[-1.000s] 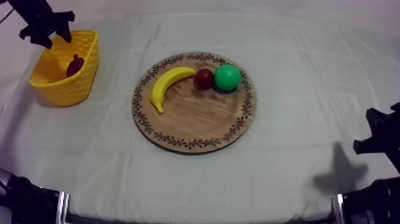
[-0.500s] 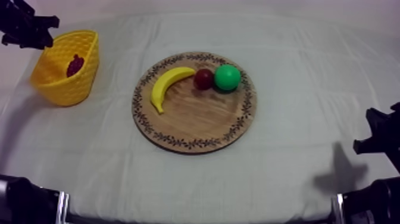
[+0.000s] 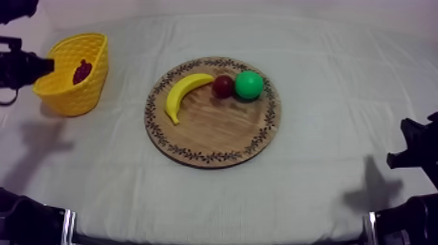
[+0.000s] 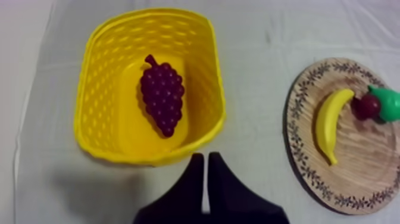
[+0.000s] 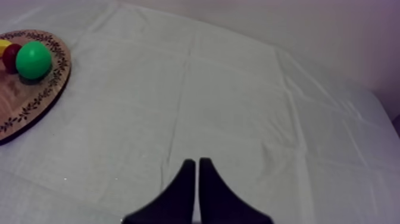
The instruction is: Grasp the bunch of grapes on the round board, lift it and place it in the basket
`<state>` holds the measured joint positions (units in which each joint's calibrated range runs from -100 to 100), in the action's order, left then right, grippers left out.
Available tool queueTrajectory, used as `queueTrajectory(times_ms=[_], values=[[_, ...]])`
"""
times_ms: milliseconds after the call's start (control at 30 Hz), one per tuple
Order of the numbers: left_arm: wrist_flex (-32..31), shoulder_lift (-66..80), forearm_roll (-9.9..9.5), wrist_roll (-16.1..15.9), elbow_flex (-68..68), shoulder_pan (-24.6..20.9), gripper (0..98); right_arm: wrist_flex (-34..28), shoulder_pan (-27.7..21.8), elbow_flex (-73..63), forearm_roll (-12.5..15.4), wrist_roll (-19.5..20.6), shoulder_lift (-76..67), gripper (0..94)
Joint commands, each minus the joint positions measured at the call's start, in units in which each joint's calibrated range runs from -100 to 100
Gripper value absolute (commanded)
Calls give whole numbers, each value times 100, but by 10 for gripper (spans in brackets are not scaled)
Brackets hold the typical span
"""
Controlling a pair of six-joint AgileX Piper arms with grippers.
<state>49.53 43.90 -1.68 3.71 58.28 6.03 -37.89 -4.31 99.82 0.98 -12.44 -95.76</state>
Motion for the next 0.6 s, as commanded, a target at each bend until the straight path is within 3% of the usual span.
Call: queueTrajectory(times_ms=[0,167,300,567], values=[[-350,921,9,-54,871,65,0,-2,2,-4,-3,1,0,3],[-642,1824,214,-538,1672,188,0,-2,2,-4,-3,1,0,3],[-856,2578,251,-733,2354,302,0,-2,2,-4,-3,1,0,3],[-733,4098,-207,-235,3434,512,0,-2,2,-4,-3,1,0,3]])
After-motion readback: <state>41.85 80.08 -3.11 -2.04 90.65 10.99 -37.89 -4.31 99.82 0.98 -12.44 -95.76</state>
